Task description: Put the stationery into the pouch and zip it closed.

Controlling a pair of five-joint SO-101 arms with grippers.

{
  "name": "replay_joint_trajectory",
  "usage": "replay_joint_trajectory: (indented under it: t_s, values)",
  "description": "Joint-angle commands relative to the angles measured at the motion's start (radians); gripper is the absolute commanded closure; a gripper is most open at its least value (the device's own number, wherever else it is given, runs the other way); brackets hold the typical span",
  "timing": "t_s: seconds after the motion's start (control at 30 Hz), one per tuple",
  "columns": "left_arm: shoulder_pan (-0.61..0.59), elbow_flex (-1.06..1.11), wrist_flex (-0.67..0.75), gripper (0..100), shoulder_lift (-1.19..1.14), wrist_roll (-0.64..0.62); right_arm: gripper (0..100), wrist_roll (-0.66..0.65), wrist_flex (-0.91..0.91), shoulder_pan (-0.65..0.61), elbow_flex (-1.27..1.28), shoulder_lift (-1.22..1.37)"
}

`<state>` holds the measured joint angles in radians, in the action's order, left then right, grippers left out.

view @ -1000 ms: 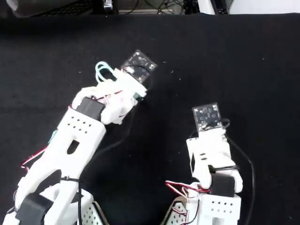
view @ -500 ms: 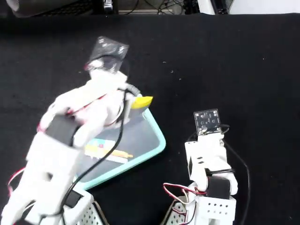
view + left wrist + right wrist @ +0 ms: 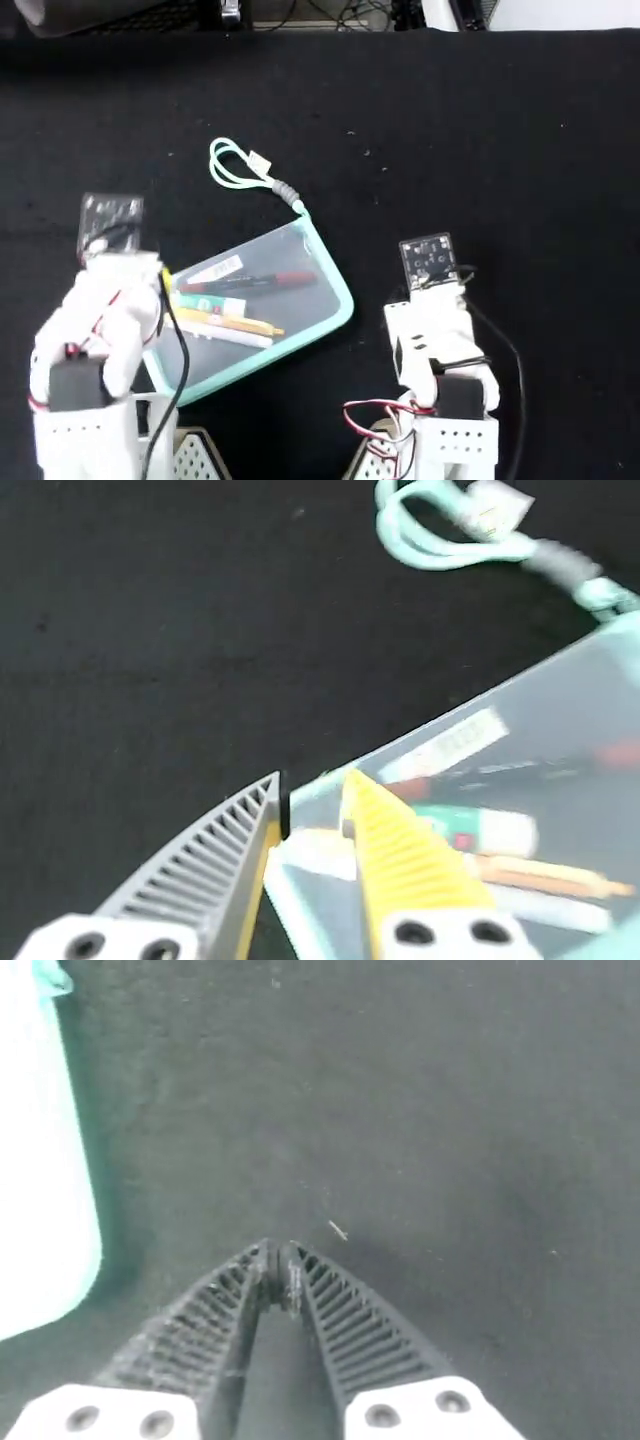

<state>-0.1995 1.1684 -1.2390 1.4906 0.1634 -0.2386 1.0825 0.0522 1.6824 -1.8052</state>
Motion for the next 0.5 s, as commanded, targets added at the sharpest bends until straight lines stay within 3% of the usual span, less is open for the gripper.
replay_joint_trajectory:
  t_s: [0.0,0.13,0.47]
  values:
    - [-0.064,0.177,0.023,87,0.233,0.014,98.5,0.002,0.008,-0.029,0.002,-0.071]
    - [-0.064,0.348,0.023,87,0.333,0.014,98.4,0.002,0.086,-0.029,0.002,-0.071]
    - [-0.061,0.395,-0.060,87,0.287,-0.044,98.4,0.002,0.204,0.011,0.002,-0.071]
